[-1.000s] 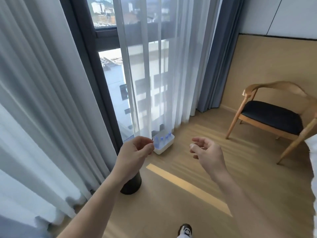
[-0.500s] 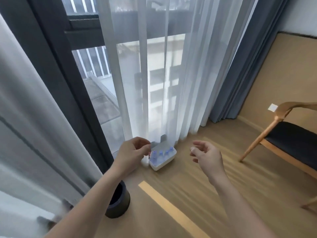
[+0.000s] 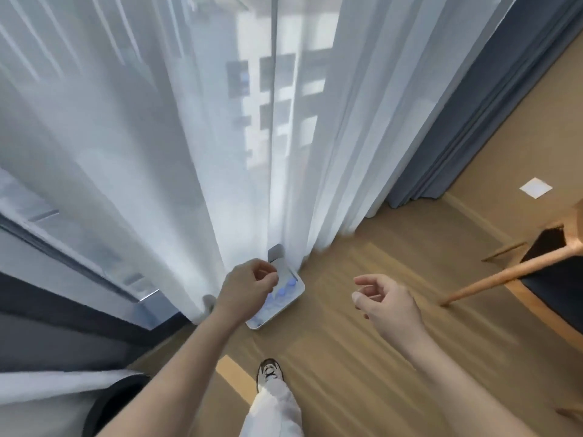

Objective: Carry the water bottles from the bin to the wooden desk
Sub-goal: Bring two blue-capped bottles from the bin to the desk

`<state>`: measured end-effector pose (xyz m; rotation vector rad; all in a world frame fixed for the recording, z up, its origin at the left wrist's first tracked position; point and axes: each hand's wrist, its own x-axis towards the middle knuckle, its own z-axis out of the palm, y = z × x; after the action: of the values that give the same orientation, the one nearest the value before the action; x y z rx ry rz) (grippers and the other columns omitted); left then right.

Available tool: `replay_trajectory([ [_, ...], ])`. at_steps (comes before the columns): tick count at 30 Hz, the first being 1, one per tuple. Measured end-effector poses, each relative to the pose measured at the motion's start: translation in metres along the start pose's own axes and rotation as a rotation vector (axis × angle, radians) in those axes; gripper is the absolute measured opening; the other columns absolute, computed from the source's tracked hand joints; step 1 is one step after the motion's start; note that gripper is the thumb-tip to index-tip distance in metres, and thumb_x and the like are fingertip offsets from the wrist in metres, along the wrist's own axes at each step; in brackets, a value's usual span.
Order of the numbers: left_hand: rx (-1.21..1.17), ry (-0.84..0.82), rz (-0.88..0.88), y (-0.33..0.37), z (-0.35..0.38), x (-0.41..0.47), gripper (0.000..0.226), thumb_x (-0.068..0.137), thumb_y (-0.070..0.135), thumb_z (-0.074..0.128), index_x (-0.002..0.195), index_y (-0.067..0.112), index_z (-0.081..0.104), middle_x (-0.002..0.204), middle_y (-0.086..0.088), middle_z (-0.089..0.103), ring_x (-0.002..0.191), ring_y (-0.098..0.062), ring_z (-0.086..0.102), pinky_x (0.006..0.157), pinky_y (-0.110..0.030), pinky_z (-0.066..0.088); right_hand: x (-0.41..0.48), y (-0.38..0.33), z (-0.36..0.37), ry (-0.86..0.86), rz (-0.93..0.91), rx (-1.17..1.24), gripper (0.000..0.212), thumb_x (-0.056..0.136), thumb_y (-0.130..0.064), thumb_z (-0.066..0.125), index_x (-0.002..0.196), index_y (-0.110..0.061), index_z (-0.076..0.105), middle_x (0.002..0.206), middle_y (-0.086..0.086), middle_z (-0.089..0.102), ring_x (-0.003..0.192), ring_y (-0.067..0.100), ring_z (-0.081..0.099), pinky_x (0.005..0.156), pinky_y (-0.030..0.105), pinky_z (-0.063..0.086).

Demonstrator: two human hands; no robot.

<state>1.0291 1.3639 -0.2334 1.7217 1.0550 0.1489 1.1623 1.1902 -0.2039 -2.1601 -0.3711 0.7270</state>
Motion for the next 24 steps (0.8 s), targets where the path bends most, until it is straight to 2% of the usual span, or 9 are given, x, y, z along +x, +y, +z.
replay_trajectory([
  [3, 0.102, -0.048, -0.056, -0.020, 0.022, 0.060, 0.015, 0.081, 0.017, 0.056, 0.088, 0.012, 0.068, 0.079, -0.001, 0.069, 0.074, -0.018, 0.060, 0.068, -0.029, 0.046, 0.072, 0.011, 0.023, -0.092, 0.034, -0.052, 0.017, 0.079, -0.011, 0.063, 0.092, -0.022, 0.065, 0.074, -0.005, 0.064, 0.066, 0.011, 0.059, 0.071, 0.035, 0.054],
  [6, 0.181, -0.091, -0.162, -0.054, 0.047, 0.106, 0.014, 0.081, 0.021, 0.056, 0.088, 0.017, 0.068, 0.074, 0.009, 0.065, 0.073, -0.013, 0.060, 0.067, -0.027, 0.043, 0.131, 0.039, 0.054, -0.190, 0.098, -0.101, 0.017, 0.079, -0.011, 0.061, 0.088, -0.026, 0.062, 0.072, -0.006, 0.062, 0.065, 0.010, 0.058, 0.071, 0.033, 0.051],
  [8, 0.202, -0.131, -0.245, -0.087, 0.071, 0.137, 0.014, 0.081, 0.022, 0.055, 0.087, 0.019, 0.068, 0.075, 0.009, 0.066, 0.071, -0.013, 0.060, 0.065, -0.027, 0.044, 0.172, 0.067, 0.075, -0.271, 0.120, -0.167, 0.017, 0.080, -0.012, 0.058, 0.088, -0.027, 0.061, 0.072, -0.007, 0.061, 0.069, 0.014, 0.061, 0.073, 0.032, 0.050],
  [12, 0.360, -0.223, -0.434, -0.166, 0.124, 0.177, 0.019, 0.082, 0.026, 0.051, 0.095, 0.023, 0.065, 0.098, 0.002, 0.070, 0.090, -0.020, 0.063, 0.082, -0.031, 0.049, 0.238, 0.134, 0.112, -0.400, 0.191, -0.275, 0.020, 0.083, -0.013, 0.051, 0.096, -0.024, 0.061, 0.080, -0.003, 0.065, 0.078, 0.021, 0.064, 0.074, 0.033, 0.051],
  [15, 0.488, -0.275, -0.512, -0.220, 0.168, 0.211, 0.027, 0.085, 0.026, 0.048, 0.108, 0.023, 0.062, 0.107, 0.004, 0.069, 0.099, -0.019, 0.062, 0.084, -0.028, 0.048, 0.298, 0.192, 0.138, -0.472, 0.164, -0.374, 0.024, 0.084, -0.015, 0.052, 0.105, -0.021, 0.062, 0.081, -0.010, 0.062, 0.079, 0.017, 0.063, 0.077, 0.033, 0.051],
  [17, 0.533, -0.236, -0.523, -0.255, 0.195, 0.239, 0.030, 0.086, 0.026, 0.047, 0.113, 0.021, 0.060, 0.110, 0.002, 0.068, 0.101, -0.020, 0.062, 0.085, -0.029, 0.049, 0.340, 0.225, 0.160, -0.497, 0.126, -0.412, 0.029, 0.083, -0.016, 0.055, 0.111, -0.021, 0.060, 0.090, -0.009, 0.063, 0.082, 0.018, 0.063, 0.079, 0.034, 0.051],
  [20, 0.612, -0.168, -0.463, -0.301, 0.229, 0.288, 0.034, 0.087, 0.026, 0.051, 0.120, 0.020, 0.056, 0.118, 0.000, 0.065, 0.106, -0.022, 0.060, 0.088, -0.032, 0.048, 0.396, 0.272, 0.195, -0.528, 0.074, -0.498, 0.039, 0.084, -0.018, 0.057, 0.122, -0.023, 0.054, 0.114, -0.005, 0.062, 0.092, 0.019, 0.062, 0.082, 0.030, 0.047],
  [24, 0.634, 0.101, -0.356, -0.358, 0.239, 0.340, 0.052, 0.081, 0.022, 0.062, 0.131, 0.017, 0.047, 0.134, -0.006, 0.050, 0.120, -0.028, 0.045, 0.091, -0.038, 0.044, 0.439, 0.315, 0.259, -0.562, -0.206, -0.627, 0.042, 0.086, -0.020, 0.055, 0.128, -0.023, 0.051, 0.124, -0.003, 0.060, 0.106, 0.019, 0.058, 0.088, 0.029, 0.043],
])
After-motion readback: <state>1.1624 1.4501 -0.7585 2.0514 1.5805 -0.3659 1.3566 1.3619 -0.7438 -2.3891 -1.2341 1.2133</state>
